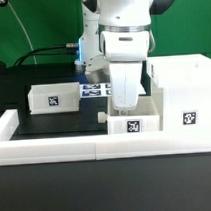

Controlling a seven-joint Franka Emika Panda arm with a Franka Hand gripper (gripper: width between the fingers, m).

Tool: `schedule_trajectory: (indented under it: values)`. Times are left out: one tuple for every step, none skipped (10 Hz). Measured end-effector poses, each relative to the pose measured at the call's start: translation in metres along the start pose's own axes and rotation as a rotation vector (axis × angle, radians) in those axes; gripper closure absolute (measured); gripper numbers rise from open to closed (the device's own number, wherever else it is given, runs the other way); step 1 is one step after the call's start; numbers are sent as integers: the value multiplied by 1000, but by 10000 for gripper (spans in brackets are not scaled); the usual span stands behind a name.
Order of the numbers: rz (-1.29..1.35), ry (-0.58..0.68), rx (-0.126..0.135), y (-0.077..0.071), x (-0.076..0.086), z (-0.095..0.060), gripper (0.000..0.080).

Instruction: Assemble drawer

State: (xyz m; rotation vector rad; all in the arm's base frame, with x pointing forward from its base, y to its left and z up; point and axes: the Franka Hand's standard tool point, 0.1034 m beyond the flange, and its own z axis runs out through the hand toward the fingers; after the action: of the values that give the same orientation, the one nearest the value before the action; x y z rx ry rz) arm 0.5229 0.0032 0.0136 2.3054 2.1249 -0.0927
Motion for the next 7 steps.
schedule_trajectory:
  values:
    - [0, 0, 0, 0, 0, 0, 758]
    - [-5, 4, -7, -1, 2, 1, 758]
    - [-17, 9, -25, -2, 4, 2, 758]
    - [-23, 19, -53, -3, 8, 3, 758]
    - [-23, 18, -49, -5, 8, 3, 758]
    - [-23, 18, -49, -5, 8, 3, 758]
    - [-25, 18, -49, -5, 9, 3, 758]
